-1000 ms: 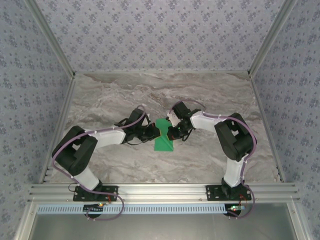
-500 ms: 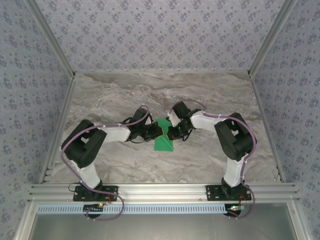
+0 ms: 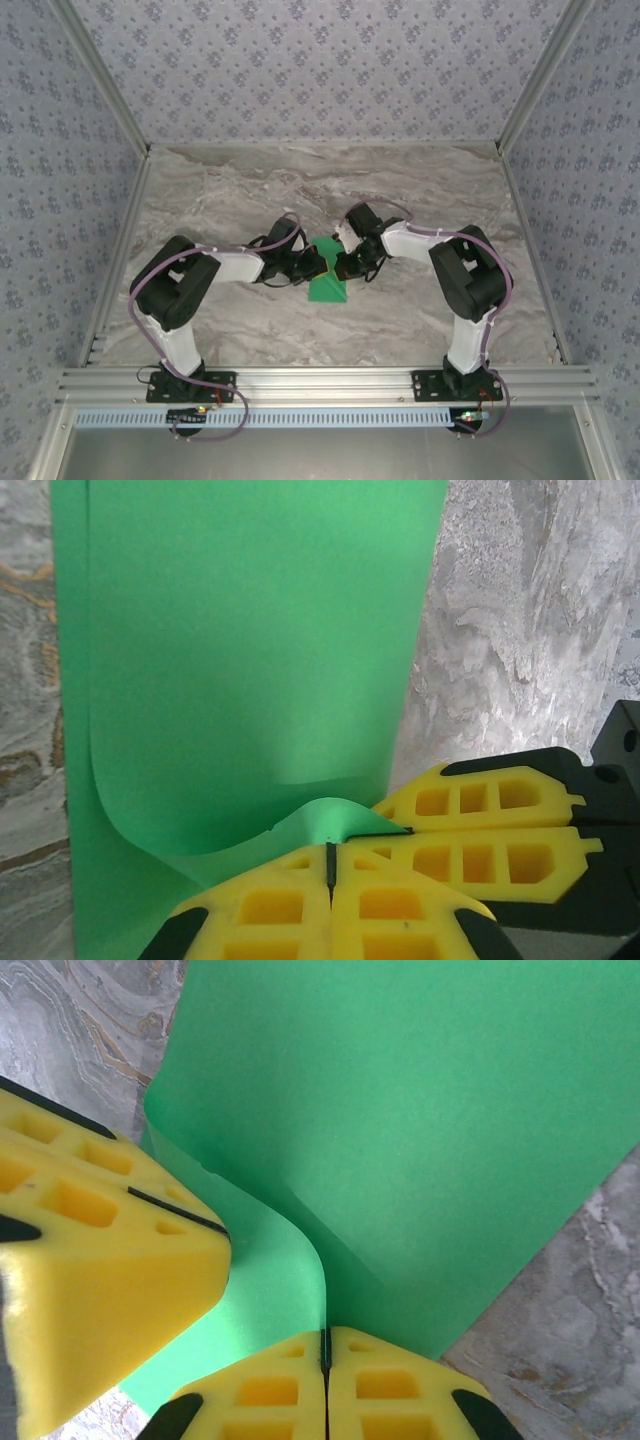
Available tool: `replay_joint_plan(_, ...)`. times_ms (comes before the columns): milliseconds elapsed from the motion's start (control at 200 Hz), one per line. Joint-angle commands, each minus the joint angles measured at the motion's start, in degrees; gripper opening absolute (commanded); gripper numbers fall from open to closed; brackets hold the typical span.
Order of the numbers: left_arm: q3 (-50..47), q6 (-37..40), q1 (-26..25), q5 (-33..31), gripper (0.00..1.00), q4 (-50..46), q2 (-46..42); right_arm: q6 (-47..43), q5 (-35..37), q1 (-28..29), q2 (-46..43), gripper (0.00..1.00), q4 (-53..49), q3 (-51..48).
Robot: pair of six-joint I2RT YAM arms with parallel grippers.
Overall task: Fold a paper plane with a square sheet of paper (pick it up from the middle)
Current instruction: Fold the triangle a second time at the center of the table.
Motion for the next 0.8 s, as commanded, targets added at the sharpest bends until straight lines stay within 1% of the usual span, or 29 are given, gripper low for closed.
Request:
replay_joint_plan(0, 1.6, -0.2, -0.5, 1.1, 0.00, 0.4, 1.2, -0.5, 0.0, -0.4, 0.8, 0.11, -1.7, 0.9)
replay_joint_plan(270, 1.4, 0.0, -0.5, 0.9, 0.00, -0.3, 1.5, 0.5, -1.6, -1.4, -1.4, 0.19, -1.0, -0.3)
replay_joint_plan(430, 1.4, 0.0, -0.5, 0.8, 0.00, -0.3, 1.7, 0.9, -2.5, -2.3, -2.4, 0.20, -0.6, -1.0)
replay_joint_plan(595, 1.4, 0.1, -0.5, 0.7, 0.00, -0.4, 1.7, 1.0, -3.4, -2.8, -2.5, 0.20, -0.4, -1.3)
replay_joint_plan(794, 1.5, 0.1, -0.5, 0.9, 0.00, -0.5, 1.7, 0.7, -2.9, -2.9, -1.8, 0.12, -0.5, -1.2)
